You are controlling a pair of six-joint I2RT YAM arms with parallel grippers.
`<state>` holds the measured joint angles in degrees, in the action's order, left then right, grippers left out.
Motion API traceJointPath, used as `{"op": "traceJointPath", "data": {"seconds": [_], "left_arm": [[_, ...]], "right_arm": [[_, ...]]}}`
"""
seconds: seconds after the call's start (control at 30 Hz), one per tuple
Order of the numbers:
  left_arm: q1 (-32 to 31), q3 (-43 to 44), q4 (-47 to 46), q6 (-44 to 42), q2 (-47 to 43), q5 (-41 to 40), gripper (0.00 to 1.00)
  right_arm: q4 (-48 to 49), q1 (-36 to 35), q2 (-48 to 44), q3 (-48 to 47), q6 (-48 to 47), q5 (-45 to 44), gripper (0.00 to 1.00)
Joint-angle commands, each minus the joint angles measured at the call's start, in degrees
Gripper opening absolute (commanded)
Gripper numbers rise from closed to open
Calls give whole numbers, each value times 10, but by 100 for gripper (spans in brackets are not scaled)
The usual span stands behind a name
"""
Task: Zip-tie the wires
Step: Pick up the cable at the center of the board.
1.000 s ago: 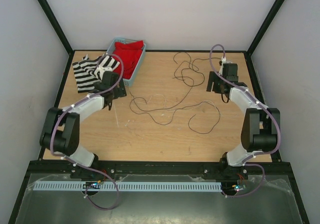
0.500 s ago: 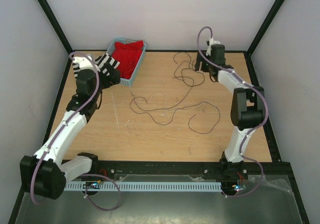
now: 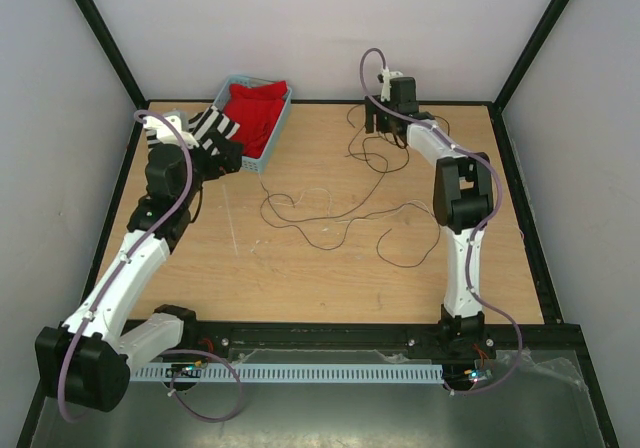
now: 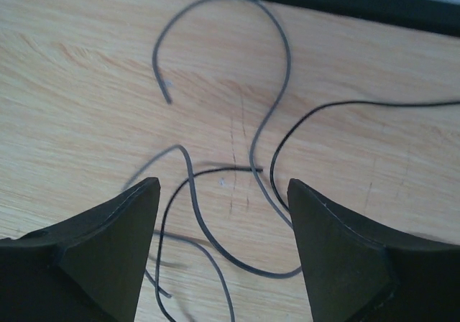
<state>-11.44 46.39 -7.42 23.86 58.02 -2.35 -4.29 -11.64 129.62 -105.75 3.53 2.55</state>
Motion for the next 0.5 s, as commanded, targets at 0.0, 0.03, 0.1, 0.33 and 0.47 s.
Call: {"op": "traceJointPath", "data": {"seconds": [0.0,0.03,0.1,0.33,0.47], "left_arm": [[5,-5,-18,6,-6,12,99],[6,-5,-18,8,-4,13,99],[7,-4,-18,11,-1,17,99],[6,1,-21,16,7,32,99],[7,14,-29,12,25,67,99]], "right_arm": [[-31,1,-4,5,-21,-3,79],[-31,1,-4,9,-24,-2,76],[-36,1,-5,10,-30,0,58],[-41,-5,-95,26,-37,-36,0],[-36,-41,-178,45,-85,-139,0]]}}
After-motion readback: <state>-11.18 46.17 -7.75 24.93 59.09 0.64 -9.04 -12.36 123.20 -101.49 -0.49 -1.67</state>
